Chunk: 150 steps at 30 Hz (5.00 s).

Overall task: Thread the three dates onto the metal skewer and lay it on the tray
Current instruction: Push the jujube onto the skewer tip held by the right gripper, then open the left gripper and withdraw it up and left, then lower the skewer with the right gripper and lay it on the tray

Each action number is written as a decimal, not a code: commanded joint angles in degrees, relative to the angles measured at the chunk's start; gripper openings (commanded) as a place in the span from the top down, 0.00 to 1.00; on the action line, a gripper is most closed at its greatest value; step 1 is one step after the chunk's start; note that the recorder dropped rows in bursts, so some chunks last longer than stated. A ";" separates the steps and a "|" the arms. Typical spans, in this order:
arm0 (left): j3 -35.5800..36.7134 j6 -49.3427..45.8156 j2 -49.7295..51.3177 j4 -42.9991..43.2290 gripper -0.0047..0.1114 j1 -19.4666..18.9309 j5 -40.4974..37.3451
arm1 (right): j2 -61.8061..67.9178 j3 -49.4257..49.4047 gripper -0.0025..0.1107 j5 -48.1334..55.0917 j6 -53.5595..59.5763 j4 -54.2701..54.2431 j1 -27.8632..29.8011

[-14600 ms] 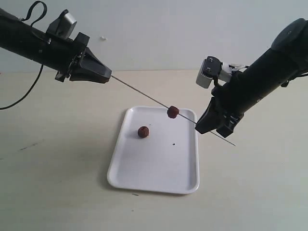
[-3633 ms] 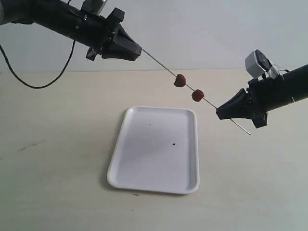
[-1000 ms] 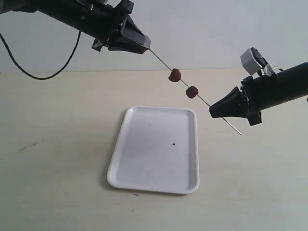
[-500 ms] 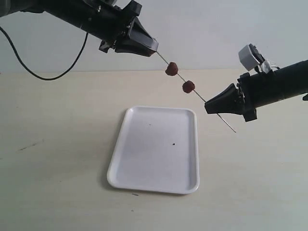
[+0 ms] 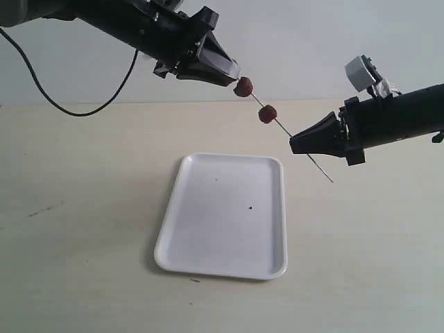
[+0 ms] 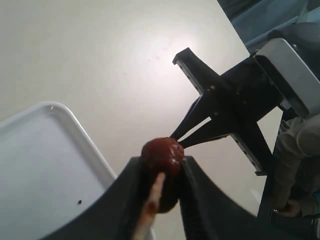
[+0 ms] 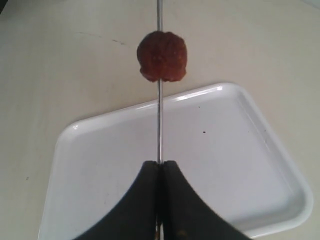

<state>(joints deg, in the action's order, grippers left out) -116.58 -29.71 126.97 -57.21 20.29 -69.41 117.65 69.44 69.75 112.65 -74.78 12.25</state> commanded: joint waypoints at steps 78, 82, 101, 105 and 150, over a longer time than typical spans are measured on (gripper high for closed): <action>78.25 21.32 -50.46 43.05 0.96 -12.18 88.40 | -1.41 -0.44 0.98 -14.49 -48.32 -2.85 -7.89; 81.30 31.72 -50.46 54.64 0.96 -12.18 94.49 | -5.51 -3.01 0.98 -19.07 -48.32 -2.55 -7.89; 86.54 42.83 -50.46 63.00 0.96 -12.18 104.48 | -31.20 -27.06 0.98 -42.11 -51.89 -14.13 -18.62; 86.54 47.81 -50.46 70.91 0.96 -12.18 105.78 | -31.49 -28.02 0.98 -52.46 -52.63 -20.32 -27.87; 87.01 52.69 -50.46 73.43 0.96 -12.18 106.63 | -12.21 -23.30 0.65 -57.26 -55.13 -25.17 -38.26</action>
<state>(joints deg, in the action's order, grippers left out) -29.69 22.48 76.66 16.04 8.18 36.48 107.02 45.91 12.52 55.53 -100.02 -25.90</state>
